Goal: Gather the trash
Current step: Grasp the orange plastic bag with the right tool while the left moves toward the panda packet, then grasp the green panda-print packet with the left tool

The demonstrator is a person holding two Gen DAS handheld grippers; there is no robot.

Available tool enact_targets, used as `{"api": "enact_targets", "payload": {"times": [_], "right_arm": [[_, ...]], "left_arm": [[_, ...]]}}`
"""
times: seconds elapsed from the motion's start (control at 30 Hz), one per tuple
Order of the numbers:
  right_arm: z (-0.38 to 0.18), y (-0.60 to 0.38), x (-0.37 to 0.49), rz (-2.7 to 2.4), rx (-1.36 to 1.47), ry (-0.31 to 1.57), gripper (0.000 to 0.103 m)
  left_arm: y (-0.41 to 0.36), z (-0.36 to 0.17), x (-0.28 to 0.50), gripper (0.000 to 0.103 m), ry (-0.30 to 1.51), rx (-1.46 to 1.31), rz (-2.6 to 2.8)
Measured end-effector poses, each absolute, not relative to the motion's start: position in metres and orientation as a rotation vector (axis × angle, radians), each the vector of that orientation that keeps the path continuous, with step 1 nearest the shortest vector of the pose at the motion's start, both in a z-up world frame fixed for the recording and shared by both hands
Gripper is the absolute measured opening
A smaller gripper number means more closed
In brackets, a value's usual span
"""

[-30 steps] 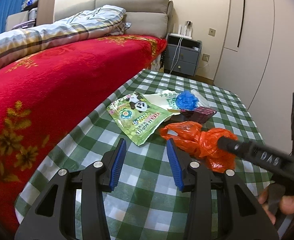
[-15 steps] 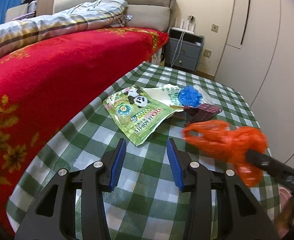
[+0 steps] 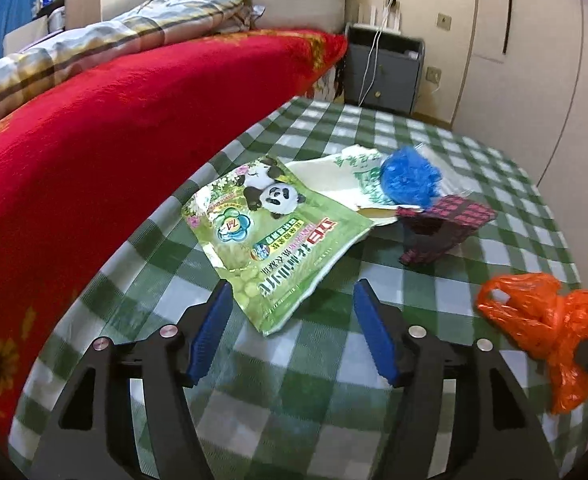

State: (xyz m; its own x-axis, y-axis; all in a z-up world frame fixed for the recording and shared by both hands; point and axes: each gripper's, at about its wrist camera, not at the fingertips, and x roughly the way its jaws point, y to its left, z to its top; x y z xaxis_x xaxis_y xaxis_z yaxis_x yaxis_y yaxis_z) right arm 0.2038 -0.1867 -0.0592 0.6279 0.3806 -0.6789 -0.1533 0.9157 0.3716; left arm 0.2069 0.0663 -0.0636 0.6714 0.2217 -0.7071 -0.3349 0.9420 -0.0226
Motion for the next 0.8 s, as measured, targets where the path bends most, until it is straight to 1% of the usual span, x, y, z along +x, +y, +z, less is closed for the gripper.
{"api": "enact_targets", "payload": {"times": [0.27, 0.33, 0.37, 0.43, 0.47, 0.53, 0.73, 0.8], "right_arm": [[-0.059, -0.183, 0.204, 0.315, 0.276, 0.837, 0.035], [-0.06, -0.182, 0.204, 0.315, 0.275, 0.836, 0.035], [-0.059, -0.182, 0.204, 0.315, 0.271, 0.836, 0.035], [-0.06, -0.18, 0.203, 0.314, 0.262, 0.834, 0.035], [-0.06, -0.18, 0.202, 0.313, 0.259, 0.833, 0.035], [-0.06, -0.179, 0.199, 0.313, 0.25, 0.829, 0.035], [-0.056, -0.175, 0.186, 0.308, 0.218, 0.803, 0.035], [-0.051, -0.175, 0.179, 0.308, 0.207, 0.787, 0.035]], "left_arm": [[0.067, -0.071, 0.231, 0.061, 0.862, -0.139, 0.321], [0.068, -0.071, 0.236, 0.056, 0.864, -0.137, 0.325], [0.069, -0.071, 0.237, 0.049, 0.866, -0.14, 0.323], [0.073, -0.072, 0.237, 0.029, 0.863, -0.16, 0.329], [0.074, -0.072, 0.236, 0.027, 0.856, -0.167, 0.331], [0.074, -0.069, 0.231, 0.016, 0.839, -0.172, 0.333], [0.075, -0.048, 0.202, 0.004, 0.754, -0.192, 0.324], [0.077, -0.041, 0.191, 0.002, 0.733, -0.209, 0.312]]}}
